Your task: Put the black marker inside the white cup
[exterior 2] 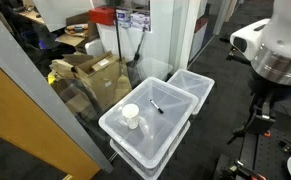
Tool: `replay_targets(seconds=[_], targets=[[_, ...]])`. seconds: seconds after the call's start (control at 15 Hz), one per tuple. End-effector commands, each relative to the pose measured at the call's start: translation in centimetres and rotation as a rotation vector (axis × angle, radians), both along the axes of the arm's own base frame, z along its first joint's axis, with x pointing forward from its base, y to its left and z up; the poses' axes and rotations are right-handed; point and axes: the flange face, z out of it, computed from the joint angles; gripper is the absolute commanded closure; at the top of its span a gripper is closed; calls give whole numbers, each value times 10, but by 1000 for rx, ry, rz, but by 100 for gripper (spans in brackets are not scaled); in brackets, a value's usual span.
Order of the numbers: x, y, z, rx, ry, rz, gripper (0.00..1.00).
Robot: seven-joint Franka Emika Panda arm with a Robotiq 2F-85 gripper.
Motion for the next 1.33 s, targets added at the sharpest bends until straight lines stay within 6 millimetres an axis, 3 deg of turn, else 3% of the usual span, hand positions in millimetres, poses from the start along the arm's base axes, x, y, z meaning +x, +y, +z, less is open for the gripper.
replay_targets(seconds=[0.0, 0.6, 1.27], targets=[[0, 0, 1, 0, 1, 0, 0], [7, -3, 3, -35, -46, 25, 0], [49, -37, 17, -106, -343, 61, 0]])
